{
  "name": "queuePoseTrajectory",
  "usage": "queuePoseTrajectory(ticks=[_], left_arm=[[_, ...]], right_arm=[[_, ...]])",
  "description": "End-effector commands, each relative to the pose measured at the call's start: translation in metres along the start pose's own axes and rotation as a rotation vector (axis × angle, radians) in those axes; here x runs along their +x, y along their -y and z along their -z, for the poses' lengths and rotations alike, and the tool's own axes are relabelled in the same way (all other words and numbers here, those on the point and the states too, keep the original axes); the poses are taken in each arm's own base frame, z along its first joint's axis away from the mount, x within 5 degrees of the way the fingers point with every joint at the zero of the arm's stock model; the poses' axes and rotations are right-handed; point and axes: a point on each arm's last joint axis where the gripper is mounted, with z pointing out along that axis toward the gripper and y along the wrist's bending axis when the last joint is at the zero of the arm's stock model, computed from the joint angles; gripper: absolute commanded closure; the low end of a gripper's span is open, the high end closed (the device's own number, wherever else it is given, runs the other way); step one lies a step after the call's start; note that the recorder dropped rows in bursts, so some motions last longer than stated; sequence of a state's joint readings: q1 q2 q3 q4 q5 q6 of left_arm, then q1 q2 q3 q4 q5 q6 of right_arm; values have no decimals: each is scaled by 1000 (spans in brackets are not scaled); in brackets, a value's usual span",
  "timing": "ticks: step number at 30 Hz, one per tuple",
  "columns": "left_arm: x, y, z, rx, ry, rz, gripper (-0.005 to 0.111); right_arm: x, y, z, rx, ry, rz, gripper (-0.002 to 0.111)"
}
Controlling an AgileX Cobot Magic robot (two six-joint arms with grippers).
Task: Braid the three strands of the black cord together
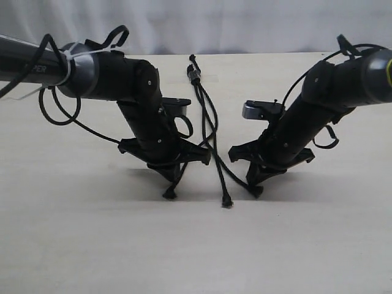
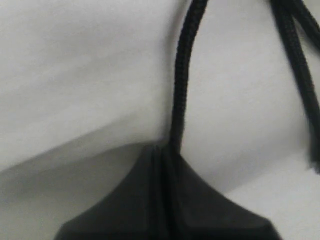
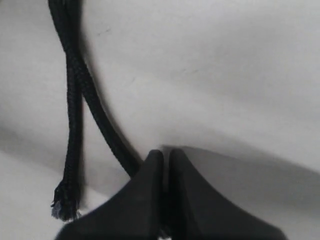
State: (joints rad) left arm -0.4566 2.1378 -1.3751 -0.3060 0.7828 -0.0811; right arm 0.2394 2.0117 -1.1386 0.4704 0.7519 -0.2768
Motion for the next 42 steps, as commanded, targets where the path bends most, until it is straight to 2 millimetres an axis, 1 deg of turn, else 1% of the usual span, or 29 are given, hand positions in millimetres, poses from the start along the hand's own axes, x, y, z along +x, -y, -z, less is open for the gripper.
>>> queuePoseTrajectory(ticks=[1, 7, 12, 14, 16, 18, 19, 21, 22, 25, 27, 28, 29, 30, 31, 32, 33, 34, 35, 36, 37, 38, 39, 40, 41, 42], left_arm=[[4, 18, -3, 42, 16, 3, 107], [9, 35, -7, 52, 32, -21, 107], [9, 36, -7, 52, 30, -9, 107], [8, 33, -1, 48, 35, -12, 107], [5, 27, 13, 48, 59, -4, 107], [1, 18, 32, 38, 85, -5, 107], [0, 11, 46, 28, 100, -10, 107], [0, -2, 63, -1, 98, -42, 107], [2, -12, 76, -29, 91, -62, 107], [6, -29, 105, -104, 101, -84, 107], [10, -37, 123, -117, 132, -74, 107], [19, -45, 143, -114, 179, -50, 107], [23, -49, 151, -112, 200, -37, 107], [37, -64, 170, -117, 257, 8, 107], [46, -75, 179, -123, 282, 39, 107], [63, -95, 193, -137, 325, 105, 107], [74, -106, 201, -143, 350, 148, 107], [98, -123, 214, -148, 396, 226, 107], [119, -131, 223, -164, 457, 258, 107], [131, -132, 227, -176, 492, 258, 107], [152, -130, 234, -204, 567, 250, 107], [165, -127, 238, -218, 621, 237, 107], [184, -121, 243, -224, 704, 224, 107], [194, -118, 247, -228, 759, 215, 107], [209, -113, 251, -240, 857, 198, 107], [219, -112, 251, -254, 914, 183, 107]], right_arm=[[5, -11, -7, -11, 2, 4, 104], [8, -26, -11, -43, -7, 7, 104], [8, -28, -11, -46, -7, -2, 104], [7, -26, -6, -46, 8, -8, 104], [5, -22, 6, -51, 32, -18, 104], [4, -16, 22, -57, 65, -37, 104], [4, -11, 32, -61, 79, -51, 104], [5, -3, 47, -64, 95, -68, 104], [7, 1, 55, -61, 103, -74, 104], [17, 12, 74, -43, 133, -92, 104], [27, 15, 84, -37, 153, -107, 104], [41, 18, 95, -6, 174, -95, 104], [48, 22, 101, 29, 187, -74, 104], [62, 30, 114, 100, 210, -64, 104], [70, 36, 121, 139, 226, -68, 104], [83, 42, 135, 199, 265, -80, 104], [89, 43, 142, 221, 287, -70, 104], [99, 40, 156, 254, 352, -41, 104], [106, 30, 166, 262, 426, -2, 104], [110, 25, 173, 266, 474, 22, 104], [118, 15, 184, 273, 570, 60, 104], [124, 9, 191, 273, 627, 83, 104], [134, 1, 200, 278, 721, 123, 104], [140, -2, 203, 284, 774, 151, 104], [151, -6, 205, 310, 861, 218, 104], [156, -9, 207, 328, 928, 261, 104]])
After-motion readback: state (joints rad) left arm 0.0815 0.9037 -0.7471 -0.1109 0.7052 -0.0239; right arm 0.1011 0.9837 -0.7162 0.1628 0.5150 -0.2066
